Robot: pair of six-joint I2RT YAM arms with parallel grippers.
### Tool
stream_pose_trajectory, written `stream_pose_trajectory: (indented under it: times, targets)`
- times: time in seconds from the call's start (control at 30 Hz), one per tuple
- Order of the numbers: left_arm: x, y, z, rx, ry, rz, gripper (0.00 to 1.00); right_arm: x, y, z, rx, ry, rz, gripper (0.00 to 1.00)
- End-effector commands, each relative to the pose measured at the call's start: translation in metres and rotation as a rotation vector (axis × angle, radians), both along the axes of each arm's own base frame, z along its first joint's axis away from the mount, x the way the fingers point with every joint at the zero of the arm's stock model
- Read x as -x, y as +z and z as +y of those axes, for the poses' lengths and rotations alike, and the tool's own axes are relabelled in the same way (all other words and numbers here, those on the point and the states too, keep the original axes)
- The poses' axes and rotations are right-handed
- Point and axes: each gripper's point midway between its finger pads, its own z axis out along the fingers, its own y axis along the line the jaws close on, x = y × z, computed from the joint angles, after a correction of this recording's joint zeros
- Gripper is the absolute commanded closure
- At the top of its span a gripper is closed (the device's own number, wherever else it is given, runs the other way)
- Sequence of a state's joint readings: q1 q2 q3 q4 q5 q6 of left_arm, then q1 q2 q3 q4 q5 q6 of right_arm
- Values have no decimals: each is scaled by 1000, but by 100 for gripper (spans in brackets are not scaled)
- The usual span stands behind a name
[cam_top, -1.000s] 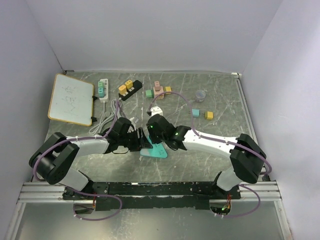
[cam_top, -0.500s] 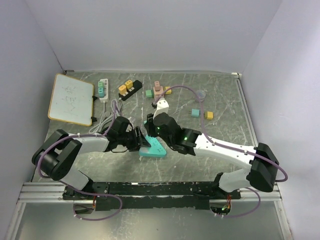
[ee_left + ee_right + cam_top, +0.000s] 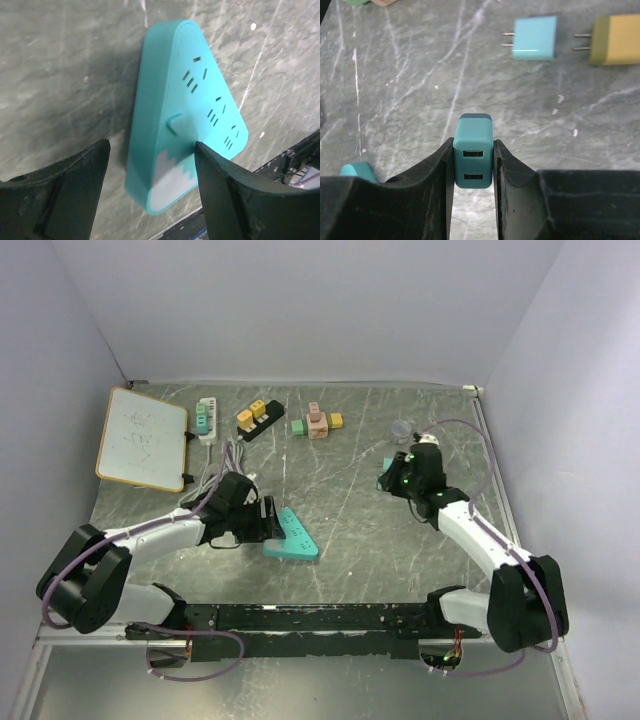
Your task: Pull the plug off the socket
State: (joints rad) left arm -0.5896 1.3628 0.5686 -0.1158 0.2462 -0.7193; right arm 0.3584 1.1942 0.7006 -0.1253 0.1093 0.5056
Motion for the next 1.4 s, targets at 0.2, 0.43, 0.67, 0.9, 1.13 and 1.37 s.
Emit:
stream_pose_trajectory:
  times: [0.2, 0.43, 0.67, 0.9, 1.13, 1.37]
  targets:
    - [-9, 47, 23, -101, -22, -145, 14, -25, -36, -20, -386, 97, 118, 98]
    - [-6, 59, 10, -33, -70, -164, 14, -49, -47, -4, -489, 131, 120, 96]
    - [-2, 54, 2, -15, -97, -150, 14, -90, -50, 29, -485, 122, 123, 95]
    - [3, 61, 0, -9, -130, -156, 13, -115, -70, 35, -469, 82, 179, 86]
    - [2, 71, -4, -3, -149, -178, 13, -122, -72, 33, -371, 108, 200, 61]
    - [2, 75, -12, 12, -161, -185, 13, -129, -49, 14, -221, 86, 165, 45]
